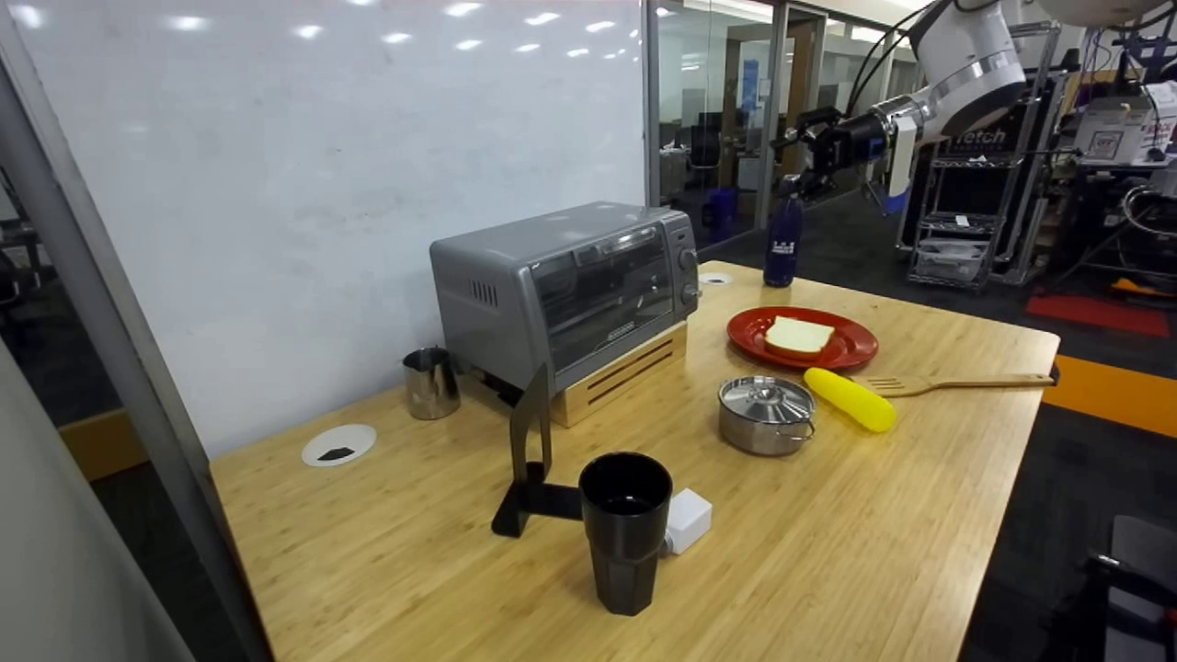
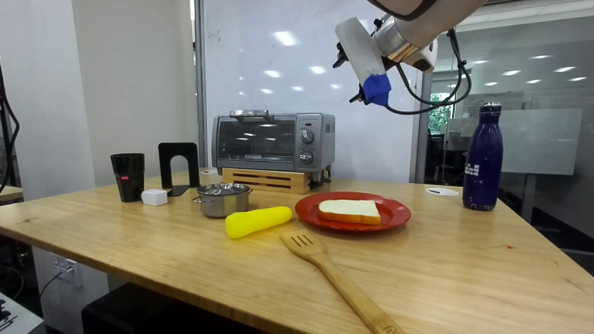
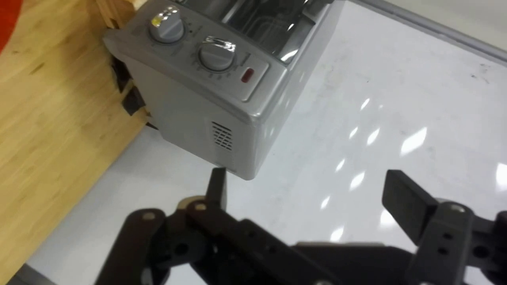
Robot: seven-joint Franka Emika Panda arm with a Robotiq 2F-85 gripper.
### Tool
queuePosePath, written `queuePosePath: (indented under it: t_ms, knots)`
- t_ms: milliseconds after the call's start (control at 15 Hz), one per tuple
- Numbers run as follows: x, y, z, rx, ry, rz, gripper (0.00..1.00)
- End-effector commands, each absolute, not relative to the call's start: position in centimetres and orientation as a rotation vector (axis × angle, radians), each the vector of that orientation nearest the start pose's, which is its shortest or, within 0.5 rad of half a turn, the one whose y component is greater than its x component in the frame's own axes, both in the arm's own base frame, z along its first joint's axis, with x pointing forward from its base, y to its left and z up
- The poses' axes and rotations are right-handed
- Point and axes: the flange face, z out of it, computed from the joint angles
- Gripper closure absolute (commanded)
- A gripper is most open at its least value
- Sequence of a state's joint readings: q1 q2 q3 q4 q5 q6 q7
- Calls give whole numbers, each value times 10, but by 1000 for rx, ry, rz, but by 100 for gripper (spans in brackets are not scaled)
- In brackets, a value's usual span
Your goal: Twist the bottom knob of the grey microwave oven.
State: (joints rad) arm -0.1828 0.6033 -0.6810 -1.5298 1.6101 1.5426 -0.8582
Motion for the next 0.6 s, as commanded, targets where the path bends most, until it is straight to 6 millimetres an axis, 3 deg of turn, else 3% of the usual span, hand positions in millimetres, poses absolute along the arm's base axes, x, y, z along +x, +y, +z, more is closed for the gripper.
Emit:
queuePosePath:
  t_ms: [0, 200, 533]
  knots:
    - [619, -369, 409, -1880, 223, -722, 0]
    - [631, -356, 394, -1840, 184, -658, 0]
    - [638, -338, 345, -1841, 164, -525, 0]
